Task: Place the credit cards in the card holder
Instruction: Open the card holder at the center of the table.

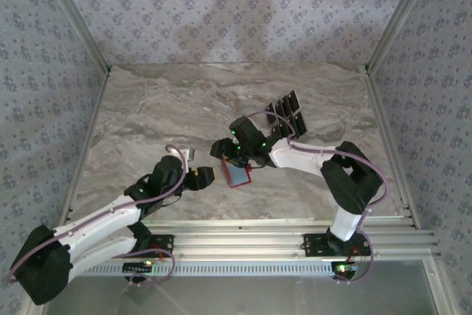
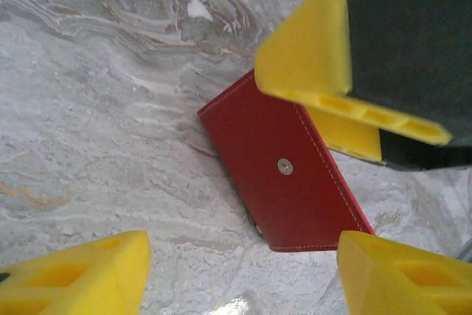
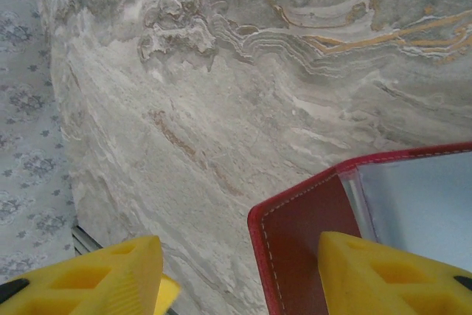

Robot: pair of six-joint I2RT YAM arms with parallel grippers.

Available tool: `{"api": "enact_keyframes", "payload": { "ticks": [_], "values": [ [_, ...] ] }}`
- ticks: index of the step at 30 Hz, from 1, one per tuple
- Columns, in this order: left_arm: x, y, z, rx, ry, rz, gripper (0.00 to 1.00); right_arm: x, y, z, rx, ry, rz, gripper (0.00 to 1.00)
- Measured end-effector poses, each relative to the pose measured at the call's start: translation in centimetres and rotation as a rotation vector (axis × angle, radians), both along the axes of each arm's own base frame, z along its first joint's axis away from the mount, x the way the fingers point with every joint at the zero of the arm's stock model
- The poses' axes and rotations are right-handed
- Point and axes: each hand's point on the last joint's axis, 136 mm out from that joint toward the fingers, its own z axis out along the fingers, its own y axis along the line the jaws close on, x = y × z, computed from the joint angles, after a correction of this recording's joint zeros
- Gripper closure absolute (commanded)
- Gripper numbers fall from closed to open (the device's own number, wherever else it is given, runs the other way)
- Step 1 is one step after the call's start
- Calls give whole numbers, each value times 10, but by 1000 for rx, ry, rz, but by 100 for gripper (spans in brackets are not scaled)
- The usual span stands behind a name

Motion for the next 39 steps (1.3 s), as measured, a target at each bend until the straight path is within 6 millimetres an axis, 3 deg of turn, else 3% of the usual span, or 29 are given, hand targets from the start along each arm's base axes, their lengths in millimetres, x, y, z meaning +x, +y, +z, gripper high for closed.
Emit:
{"api": "enact_keyframes", "payload": {
  "ticks": [7,17,26,33,39],
  "values": [
    [-3,-9,-7,18,15,-29,32,3,6,4,29,5,-7,40],
    [7,-28,14,-10,-32,-54,31,4,9,2,38,14,-8,40],
    [12,-35,-6,69,18,-56,33,3,10,2,46,21,-9,40],
    [14,-21,-15,133,20,4,45,6,8,2,46,23,-19,40],
    [13,1,-23,187,7,71,46,14,-5,-4,25,27,-47,40]
  ]
}}
